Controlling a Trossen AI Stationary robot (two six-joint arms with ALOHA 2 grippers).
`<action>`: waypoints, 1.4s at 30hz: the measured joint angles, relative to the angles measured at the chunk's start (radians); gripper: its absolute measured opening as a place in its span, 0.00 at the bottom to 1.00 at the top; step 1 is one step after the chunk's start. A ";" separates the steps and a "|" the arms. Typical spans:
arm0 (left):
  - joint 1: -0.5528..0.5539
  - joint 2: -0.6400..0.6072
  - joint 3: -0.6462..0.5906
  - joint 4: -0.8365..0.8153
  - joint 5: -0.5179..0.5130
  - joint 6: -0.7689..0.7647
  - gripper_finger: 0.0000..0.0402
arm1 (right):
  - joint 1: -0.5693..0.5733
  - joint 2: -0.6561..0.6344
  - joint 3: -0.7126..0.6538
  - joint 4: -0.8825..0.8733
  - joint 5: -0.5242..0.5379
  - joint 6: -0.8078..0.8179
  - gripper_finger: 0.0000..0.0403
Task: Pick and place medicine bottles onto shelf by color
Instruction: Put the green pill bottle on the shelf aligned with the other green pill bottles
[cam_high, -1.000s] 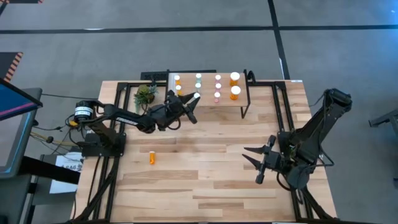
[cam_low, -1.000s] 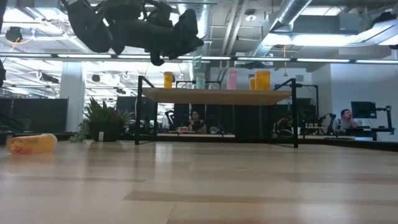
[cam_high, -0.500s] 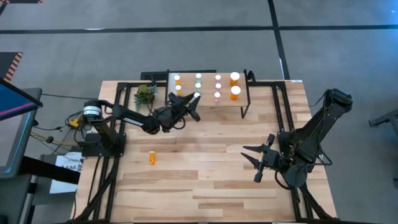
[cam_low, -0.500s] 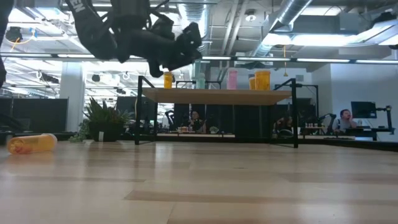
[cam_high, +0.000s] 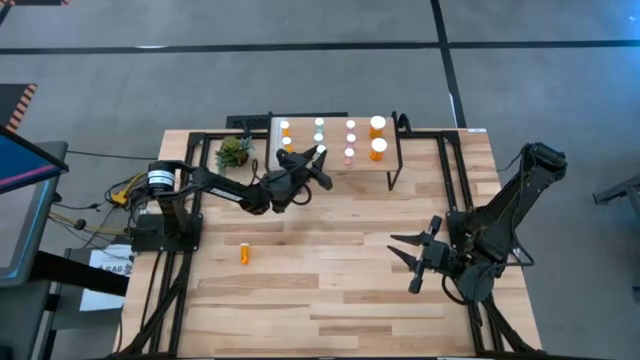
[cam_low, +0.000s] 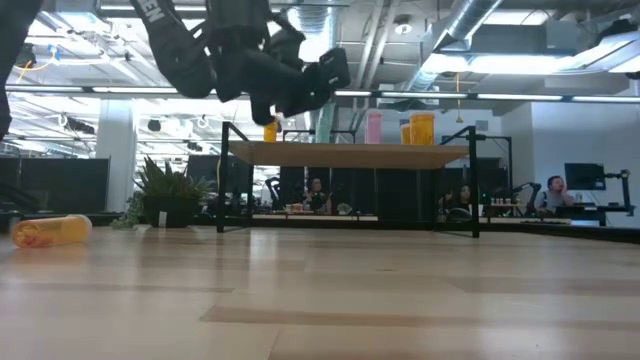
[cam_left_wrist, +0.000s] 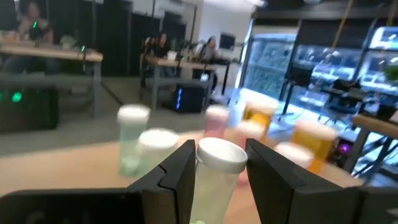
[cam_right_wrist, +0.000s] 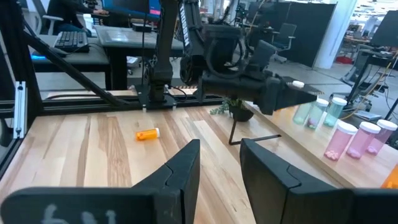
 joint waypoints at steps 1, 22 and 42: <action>0.005 0.000 0.000 -0.024 -0.002 -0.024 0.28 | 0.000 0.000 0.000 0.000 0.000 0.000 0.34; 0.014 0.000 -0.004 -0.084 0.005 -0.092 0.28 | 0.000 0.000 0.000 -0.007 0.000 0.008 0.34; 0.003 0.000 -0.005 -0.084 0.010 -0.064 0.42 | 0.000 0.000 0.000 -0.007 -0.006 0.010 0.34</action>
